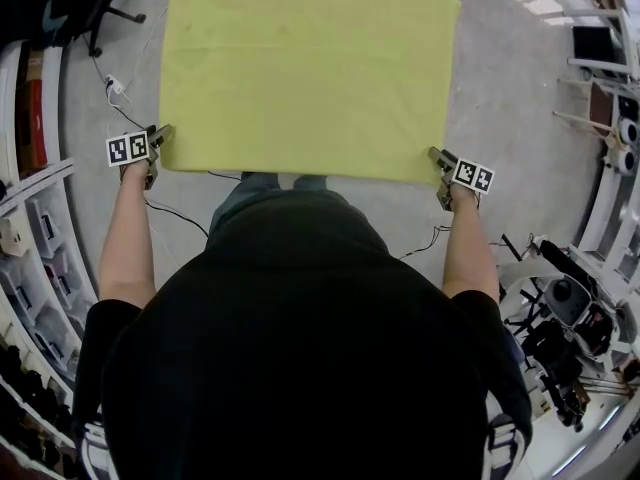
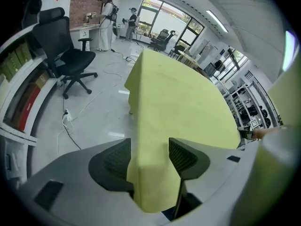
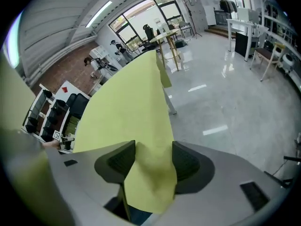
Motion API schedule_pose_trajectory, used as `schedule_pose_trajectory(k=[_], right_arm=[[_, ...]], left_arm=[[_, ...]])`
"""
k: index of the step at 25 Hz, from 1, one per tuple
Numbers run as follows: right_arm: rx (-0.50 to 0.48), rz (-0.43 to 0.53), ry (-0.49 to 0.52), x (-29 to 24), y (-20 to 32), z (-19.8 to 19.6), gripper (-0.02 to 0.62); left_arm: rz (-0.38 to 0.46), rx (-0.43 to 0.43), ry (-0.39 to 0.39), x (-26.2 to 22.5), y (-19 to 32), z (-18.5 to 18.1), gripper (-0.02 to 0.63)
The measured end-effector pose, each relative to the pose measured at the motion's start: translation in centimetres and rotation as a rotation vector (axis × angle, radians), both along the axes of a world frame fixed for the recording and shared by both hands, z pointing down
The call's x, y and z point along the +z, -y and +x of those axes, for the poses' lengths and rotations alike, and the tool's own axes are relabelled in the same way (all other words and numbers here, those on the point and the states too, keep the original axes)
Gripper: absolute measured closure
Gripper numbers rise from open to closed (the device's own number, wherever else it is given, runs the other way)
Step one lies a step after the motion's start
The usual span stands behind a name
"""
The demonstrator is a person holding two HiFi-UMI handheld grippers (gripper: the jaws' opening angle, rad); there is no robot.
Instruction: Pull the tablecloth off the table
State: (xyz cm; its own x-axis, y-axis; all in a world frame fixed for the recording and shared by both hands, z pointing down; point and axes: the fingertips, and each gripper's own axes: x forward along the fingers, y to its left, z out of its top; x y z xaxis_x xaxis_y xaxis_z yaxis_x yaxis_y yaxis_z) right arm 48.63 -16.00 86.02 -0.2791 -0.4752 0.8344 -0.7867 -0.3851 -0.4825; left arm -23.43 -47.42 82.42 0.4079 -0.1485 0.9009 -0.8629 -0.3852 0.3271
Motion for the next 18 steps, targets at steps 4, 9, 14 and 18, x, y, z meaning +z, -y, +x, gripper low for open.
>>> schedule_pose_trajectory(k=[4,9,14,18], right_arm=[[0.035,0.029,0.066,0.1,-0.2,0.1,0.356],[0.056,0.052,0.123,0.1,0.1,-0.4,0.36],[0.048,0.063,0.121,-0.4,0.1,-1.0,0.403],[0.042,0.068,0.091,-0.5,0.2,-1.1,0.431]], left_arm=[[-0.03,0.038,-0.006,0.8,-0.8,0.6,0.35],[-0.068,0.039,-0.061,1.4,-0.5,1.2,0.35],[-0.086,0.048,-0.068,1.2,-0.7,0.7,0.356],[-0.061,0.067,-0.033,1.0,-0.4,-0.1,0.403]])
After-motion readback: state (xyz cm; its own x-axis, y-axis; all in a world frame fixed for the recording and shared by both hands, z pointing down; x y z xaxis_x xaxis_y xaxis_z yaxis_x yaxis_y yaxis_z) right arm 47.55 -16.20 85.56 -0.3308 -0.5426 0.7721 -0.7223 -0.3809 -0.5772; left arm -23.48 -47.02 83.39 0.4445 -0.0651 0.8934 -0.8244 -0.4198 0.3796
